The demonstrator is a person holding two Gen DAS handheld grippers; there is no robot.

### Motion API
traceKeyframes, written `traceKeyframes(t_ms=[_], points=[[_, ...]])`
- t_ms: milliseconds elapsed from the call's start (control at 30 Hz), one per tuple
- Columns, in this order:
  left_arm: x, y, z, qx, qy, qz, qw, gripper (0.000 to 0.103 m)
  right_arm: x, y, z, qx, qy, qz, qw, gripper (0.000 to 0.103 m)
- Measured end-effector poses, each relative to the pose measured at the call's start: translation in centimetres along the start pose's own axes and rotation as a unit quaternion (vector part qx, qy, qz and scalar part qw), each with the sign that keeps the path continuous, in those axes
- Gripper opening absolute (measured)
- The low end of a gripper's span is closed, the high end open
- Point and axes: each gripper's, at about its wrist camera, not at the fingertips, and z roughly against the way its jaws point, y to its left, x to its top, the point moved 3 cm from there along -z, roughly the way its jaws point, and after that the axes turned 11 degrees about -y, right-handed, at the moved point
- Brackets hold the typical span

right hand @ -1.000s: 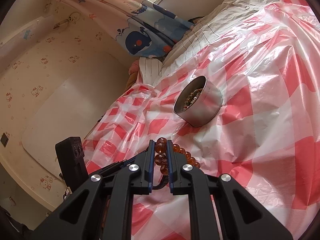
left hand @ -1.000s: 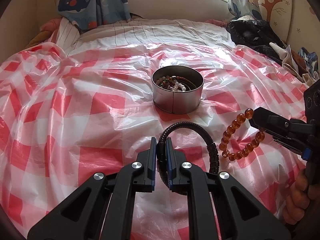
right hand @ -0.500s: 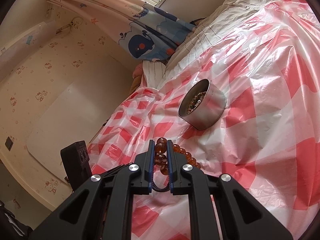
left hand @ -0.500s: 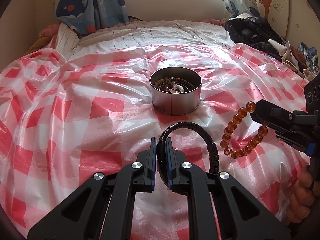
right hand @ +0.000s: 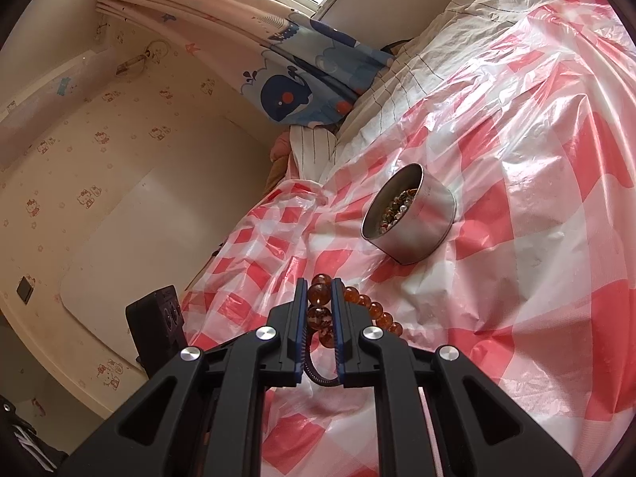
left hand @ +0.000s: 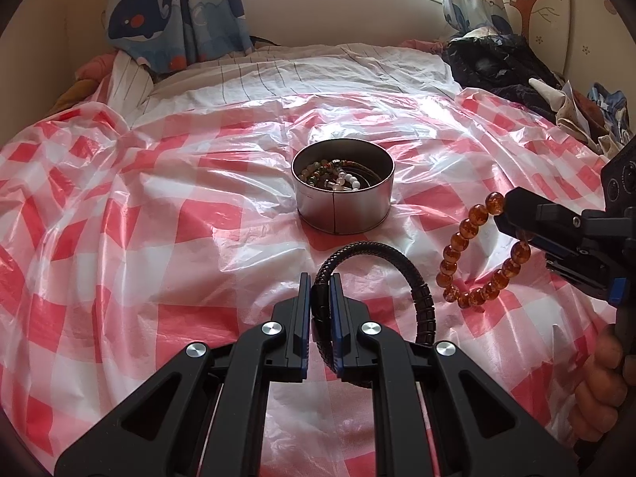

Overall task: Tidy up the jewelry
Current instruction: 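Carry the black and amber bracelets toward the tin with both tools, then lower both bracelets into the tin and open both tools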

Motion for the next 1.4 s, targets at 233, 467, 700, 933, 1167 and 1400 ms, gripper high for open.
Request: traceKeyframes(t_ms=[233,467,700,933,1167,1400], points=[[0.6,0.1,0.4,-0.017,-0.010,0.021,0.9996,0.008,0.8,0.3,0.2,0.009,-0.011,-0.003,1.000,0.012],[1.3,0.1,0.4,-0.024,-0.012,0.029,0.9992,0.008,1.4,0.3,0.2,0.016,-0.018,-0.012,1.000,0.012],[4.8,0.6,-0.9,-0.026,-0.030,0.043,0.9983,0.008,3.4,0.6,-1.0,0.021,-0.030,-0.009,0.999,0.012],[7.9,1.1,-4.4,-0.029,-0.032,0.056,0.9975,0.008,6.0,0.7,-2.6,0.018,-0.042,0.006,0.999,0.012],[9.3,1.6,-7.9,-0.032,-0.022,0.070,0.9968,0.008,9.1,1.0,-5.3,0.011,-0.048,0.039,0.998,0.012],[8.3,2.4,-12.4,-0.023,0.042,0.081,0.9956,0.020,7.9,0.1,-11.4,-0.062,0.033,0.116,0.991,0.027]])
